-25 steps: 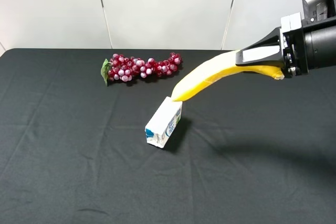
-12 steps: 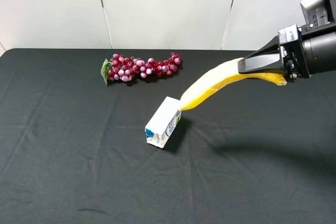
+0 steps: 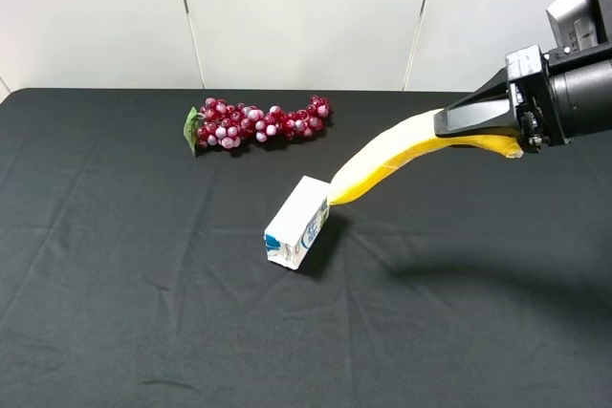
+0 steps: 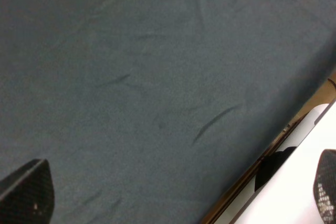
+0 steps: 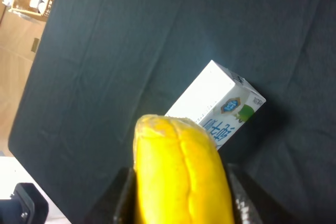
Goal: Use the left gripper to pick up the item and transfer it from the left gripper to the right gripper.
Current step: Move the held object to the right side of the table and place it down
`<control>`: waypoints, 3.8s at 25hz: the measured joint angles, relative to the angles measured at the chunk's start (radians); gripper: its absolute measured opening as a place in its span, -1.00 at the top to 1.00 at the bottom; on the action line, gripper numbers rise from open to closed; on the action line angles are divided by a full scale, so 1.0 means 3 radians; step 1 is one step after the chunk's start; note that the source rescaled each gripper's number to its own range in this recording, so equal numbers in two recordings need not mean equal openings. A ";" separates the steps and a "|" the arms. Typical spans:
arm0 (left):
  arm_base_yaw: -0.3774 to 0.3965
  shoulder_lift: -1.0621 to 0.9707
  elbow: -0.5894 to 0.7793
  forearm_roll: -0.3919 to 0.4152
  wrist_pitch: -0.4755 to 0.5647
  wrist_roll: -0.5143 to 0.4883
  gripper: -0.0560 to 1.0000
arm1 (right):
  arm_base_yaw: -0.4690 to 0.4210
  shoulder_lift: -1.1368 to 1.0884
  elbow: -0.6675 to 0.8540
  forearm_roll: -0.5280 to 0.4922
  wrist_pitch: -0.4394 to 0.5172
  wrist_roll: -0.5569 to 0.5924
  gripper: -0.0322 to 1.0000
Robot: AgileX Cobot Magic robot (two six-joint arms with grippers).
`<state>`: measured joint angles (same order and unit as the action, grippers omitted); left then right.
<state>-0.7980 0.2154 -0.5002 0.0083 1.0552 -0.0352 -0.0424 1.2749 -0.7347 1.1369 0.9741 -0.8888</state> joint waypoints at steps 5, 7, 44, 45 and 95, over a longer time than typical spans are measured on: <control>0.0429 0.0000 0.0000 0.0000 0.0000 0.0000 -1.00 | 0.0000 0.0000 0.0000 -0.0004 -0.0078 0.0177 0.93; 0.0719 0.0000 0.0000 0.0000 0.0000 0.0000 -1.00 | 0.0000 0.0000 0.0000 -0.0004 -0.0122 0.0258 0.93; 0.3336 -0.0727 0.0000 0.0000 -0.0001 0.0000 -1.00 | -0.0676 0.0829 -0.0001 -0.0534 -0.1112 0.1279 0.93; 0.3336 -0.0727 0.0000 0.0000 -0.0001 0.0000 -1.00 | -0.0731 0.0851 -0.0014 -0.0504 -0.0988 0.1254 0.93; 0.3336 -0.0727 0.0000 0.0000 -0.0001 0.0000 -1.00 | -0.1280 0.2136 -0.0916 -0.0693 0.0255 0.0995 -1.00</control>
<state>0.2028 -0.0027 -0.5002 0.0083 1.0550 -0.0352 -0.4263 1.9158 -1.0095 0.9289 1.0506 -0.5904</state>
